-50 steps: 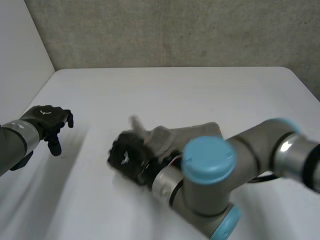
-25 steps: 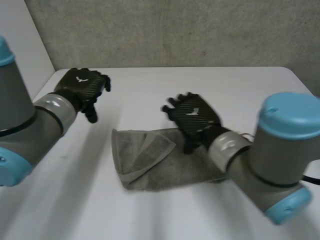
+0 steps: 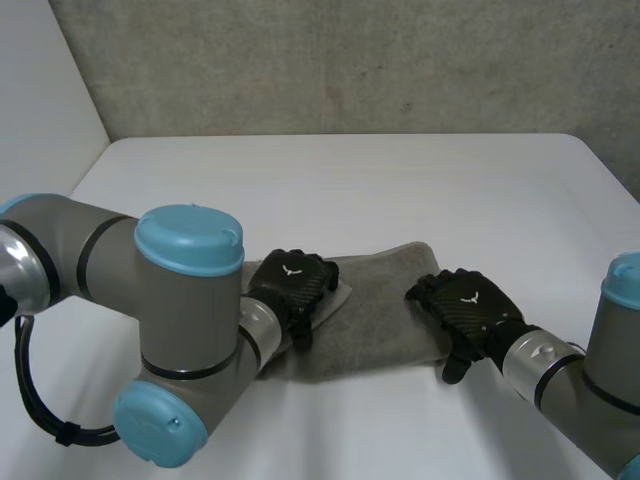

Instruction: Fold the towel.

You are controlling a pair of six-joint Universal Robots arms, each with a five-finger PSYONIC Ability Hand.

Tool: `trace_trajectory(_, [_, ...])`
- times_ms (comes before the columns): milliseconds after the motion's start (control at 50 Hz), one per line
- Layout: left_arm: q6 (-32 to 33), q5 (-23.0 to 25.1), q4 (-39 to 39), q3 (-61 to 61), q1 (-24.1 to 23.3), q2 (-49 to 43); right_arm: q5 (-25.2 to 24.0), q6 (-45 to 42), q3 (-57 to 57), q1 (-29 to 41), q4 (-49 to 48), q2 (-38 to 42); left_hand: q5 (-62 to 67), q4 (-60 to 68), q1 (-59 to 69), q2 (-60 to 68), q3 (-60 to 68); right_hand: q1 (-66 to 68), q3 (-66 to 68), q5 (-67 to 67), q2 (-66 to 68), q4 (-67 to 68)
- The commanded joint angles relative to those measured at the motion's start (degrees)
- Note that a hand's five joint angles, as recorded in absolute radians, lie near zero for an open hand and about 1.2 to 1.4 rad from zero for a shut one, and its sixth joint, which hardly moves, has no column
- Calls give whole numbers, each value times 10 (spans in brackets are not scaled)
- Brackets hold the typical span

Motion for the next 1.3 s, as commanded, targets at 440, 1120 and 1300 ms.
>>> trace_trajectory(440, [71,-104,79,45,61,-85,35,-80,27,9,-83,6,40,40,38,39,39,685,680,667,673,670])
trace_trajectory(1120, [71,-104,80,-156,175,176,11,-317,-259,337,0,162,7,6,4,5,5,685,680,667,673,670])
trace_trajectory(1300, [70,-72,79,-174,201,199,4,-320,-272,352,-2,195,0,-1,-3,-2,-2,575,569,557,563,559])
